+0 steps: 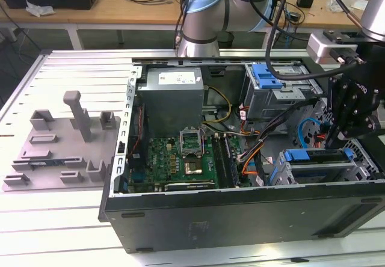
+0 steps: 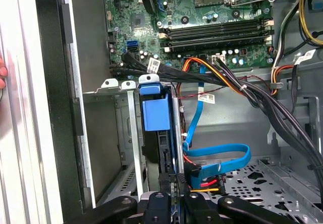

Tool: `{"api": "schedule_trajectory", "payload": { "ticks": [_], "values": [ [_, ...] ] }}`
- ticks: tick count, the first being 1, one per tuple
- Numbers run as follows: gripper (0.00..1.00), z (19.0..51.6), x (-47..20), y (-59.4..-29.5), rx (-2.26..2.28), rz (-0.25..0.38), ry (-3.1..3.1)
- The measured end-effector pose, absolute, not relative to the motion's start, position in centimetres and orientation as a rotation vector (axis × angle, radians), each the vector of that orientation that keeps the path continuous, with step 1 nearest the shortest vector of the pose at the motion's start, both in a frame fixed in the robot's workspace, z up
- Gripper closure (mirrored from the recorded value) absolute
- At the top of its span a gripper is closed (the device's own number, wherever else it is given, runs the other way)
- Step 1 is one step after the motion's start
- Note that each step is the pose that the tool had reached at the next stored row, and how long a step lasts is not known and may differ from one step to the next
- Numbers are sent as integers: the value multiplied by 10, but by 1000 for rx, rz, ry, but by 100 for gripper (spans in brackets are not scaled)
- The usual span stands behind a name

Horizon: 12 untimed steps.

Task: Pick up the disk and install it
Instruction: 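Insert the first disk wire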

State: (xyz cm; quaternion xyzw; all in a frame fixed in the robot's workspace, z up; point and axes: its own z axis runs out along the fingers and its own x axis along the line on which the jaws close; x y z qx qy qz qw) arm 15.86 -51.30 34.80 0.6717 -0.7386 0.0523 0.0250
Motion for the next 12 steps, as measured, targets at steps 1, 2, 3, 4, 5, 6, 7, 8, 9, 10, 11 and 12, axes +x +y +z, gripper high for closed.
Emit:
{"api": "schedule_trajectory", "payload": {
  "ticks": [1,2,3,4,5,6,7,8,9,10,11,12],
  "values": [
    [84,348,159,-513,2077,162,-2284],
    [84,348,159,-513,2077,162,-2284],
    [84,348,159,-513,2077,162,-2284],
    [84,347,159,-513,2077,162,-2284],
    [84,347,159,-513,2077,162,-2284],
    [84,347,159,-513,2077,161,-2284],
    [84,347,159,-513,2077,162,-2284],
    [84,347,159,-513,2077,162,-2284],
    [84,346,159,-513,2077,162,-2284],
    [84,346,159,-513,2077,162,-2284],
    [84,346,159,-513,2077,162,-2284],
    [84,346,159,-513,2077,162,-2284]
  ]
}}
